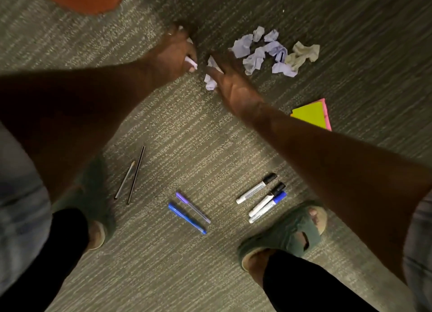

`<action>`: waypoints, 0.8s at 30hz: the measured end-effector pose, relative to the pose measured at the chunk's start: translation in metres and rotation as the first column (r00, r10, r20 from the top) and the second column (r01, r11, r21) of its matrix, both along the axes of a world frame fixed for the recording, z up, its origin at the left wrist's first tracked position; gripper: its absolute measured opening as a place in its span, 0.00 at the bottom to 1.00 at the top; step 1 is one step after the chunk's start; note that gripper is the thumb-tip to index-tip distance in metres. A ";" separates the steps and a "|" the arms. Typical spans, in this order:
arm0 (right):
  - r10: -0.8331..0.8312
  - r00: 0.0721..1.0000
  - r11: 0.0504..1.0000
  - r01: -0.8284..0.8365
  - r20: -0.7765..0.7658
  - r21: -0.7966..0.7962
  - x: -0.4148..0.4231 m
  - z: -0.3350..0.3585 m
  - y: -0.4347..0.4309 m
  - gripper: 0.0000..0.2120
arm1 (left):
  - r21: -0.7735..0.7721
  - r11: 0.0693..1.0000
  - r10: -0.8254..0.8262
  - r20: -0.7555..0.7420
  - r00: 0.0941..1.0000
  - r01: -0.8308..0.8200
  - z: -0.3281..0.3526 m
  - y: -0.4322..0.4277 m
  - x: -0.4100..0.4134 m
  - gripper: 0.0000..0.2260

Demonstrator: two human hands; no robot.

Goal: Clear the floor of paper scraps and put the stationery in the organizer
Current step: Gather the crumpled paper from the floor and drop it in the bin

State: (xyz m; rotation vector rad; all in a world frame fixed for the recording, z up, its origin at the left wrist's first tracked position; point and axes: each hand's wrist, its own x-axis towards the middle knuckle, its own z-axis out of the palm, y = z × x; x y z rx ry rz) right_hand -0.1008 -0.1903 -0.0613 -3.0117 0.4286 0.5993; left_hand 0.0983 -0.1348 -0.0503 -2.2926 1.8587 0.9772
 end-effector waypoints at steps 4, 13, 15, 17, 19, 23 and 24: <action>-0.029 0.998 0.998 0.032 -0.049 0.061 0.007 -0.005 0.014 0.39 | -0.201 0.977 0.057 -0.065 0.996 -0.069 -0.001 0.027 -0.007 0.09; -0.339 0.933 0.893 0.279 0.121 0.353 -0.014 0.012 0.018 0.18 | -0.270 0.936 0.210 -0.086 0.974 -0.226 0.005 0.053 -0.002 0.13; -0.412 0.904 0.842 0.329 0.116 0.427 -0.015 0.016 0.019 0.15 | -0.242 0.928 0.255 -0.138 0.957 -0.283 0.011 0.055 0.001 0.11; -0.530 0.842 0.764 0.421 0.104 0.489 -0.013 0.017 0.019 0.14 | -0.236 0.914 0.293 -0.180 0.939 -0.330 0.016 0.058 0.004 0.11; -0.653 0.754 0.659 0.516 0.074 0.547 -0.011 0.018 0.021 0.12 | -0.237 0.887 0.353 -0.206 0.912 -0.397 0.023 0.065 0.004 0.10; -0.845 0.534 0.420 0.641 0.020 0.642 -0.018 0.033 0.029 0.07 | -0.160 0.828 0.492 -0.257 0.832 -0.538 0.041 0.082 0.003 0.08; -0.871 0.492 0.371 0.650 0.004 0.663 -0.020 0.041 0.029 0.06 | -0.127 0.820 0.513 -0.267 0.816 -0.558 0.047 0.086 0.004 0.08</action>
